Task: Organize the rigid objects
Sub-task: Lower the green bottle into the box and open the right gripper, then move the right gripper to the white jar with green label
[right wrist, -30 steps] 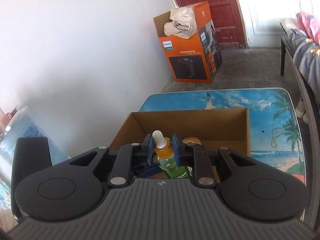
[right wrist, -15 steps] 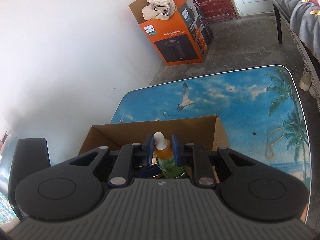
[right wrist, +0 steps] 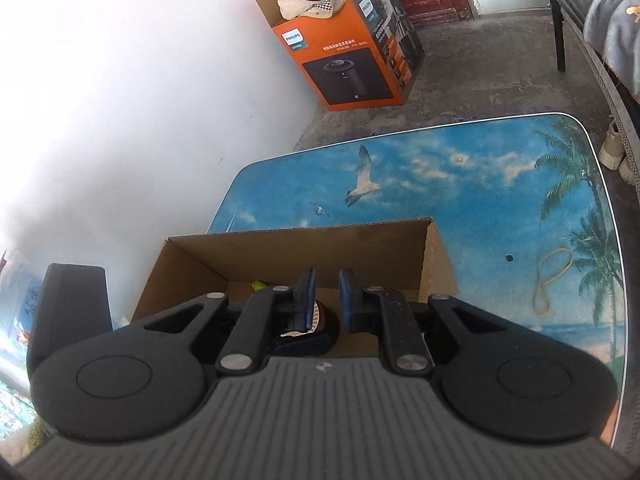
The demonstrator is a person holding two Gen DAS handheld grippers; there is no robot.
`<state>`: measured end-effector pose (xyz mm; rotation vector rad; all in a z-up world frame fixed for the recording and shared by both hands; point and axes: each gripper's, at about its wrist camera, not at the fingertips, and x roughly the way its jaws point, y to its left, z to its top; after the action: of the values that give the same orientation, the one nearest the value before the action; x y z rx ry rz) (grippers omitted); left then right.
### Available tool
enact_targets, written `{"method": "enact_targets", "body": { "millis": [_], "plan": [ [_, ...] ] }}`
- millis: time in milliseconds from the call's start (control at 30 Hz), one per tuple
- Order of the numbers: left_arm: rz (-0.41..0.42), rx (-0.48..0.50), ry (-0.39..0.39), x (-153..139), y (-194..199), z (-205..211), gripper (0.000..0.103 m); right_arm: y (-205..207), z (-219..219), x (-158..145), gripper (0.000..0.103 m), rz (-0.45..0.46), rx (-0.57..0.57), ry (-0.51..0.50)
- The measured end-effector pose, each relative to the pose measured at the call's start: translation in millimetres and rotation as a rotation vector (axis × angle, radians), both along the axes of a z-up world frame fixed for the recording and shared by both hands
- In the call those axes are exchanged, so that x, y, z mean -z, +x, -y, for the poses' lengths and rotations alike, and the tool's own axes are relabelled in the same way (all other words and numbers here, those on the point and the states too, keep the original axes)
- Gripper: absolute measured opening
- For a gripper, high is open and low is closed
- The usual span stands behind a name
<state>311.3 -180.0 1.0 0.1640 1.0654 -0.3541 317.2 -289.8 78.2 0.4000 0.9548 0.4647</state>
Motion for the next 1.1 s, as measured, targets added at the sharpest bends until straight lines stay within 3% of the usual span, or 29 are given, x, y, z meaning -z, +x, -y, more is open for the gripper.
{"method": "enact_targets", "body": {
  "millis": [267, 433, 567, 767, 967, 1100],
  "plan": [
    [0.101, 0.031, -0.037, -28, -37, -5, 0.053, -48, 10, -47, 0.013, 0.084, 0.054, 0.045],
    [0.151, 0.034, -0.086, -52, -75, -22, 0.060, -99, 15, -73, 0.016, 0.131, 0.086, 0.081],
    [0.175, 0.038, -0.133, -66, -114, -49, 0.065, -154, 12, -86, 0.025, 0.192, 0.107, 0.101],
    [0.238, 0.044, -0.132, -75, -173, -89, 0.071, -234, -2, -75, 0.045, 0.264, 0.161, 0.140],
    [0.321, 0.043, -0.104, -81, -227, -121, 0.076, -280, -30, -46, 0.046, 0.231, 0.187, 0.185],
    [0.392, 0.027, -0.089, -83, -257, -139, 0.079, -286, -60, -39, 0.046, 0.209, 0.150, 0.192]
  ]
}}
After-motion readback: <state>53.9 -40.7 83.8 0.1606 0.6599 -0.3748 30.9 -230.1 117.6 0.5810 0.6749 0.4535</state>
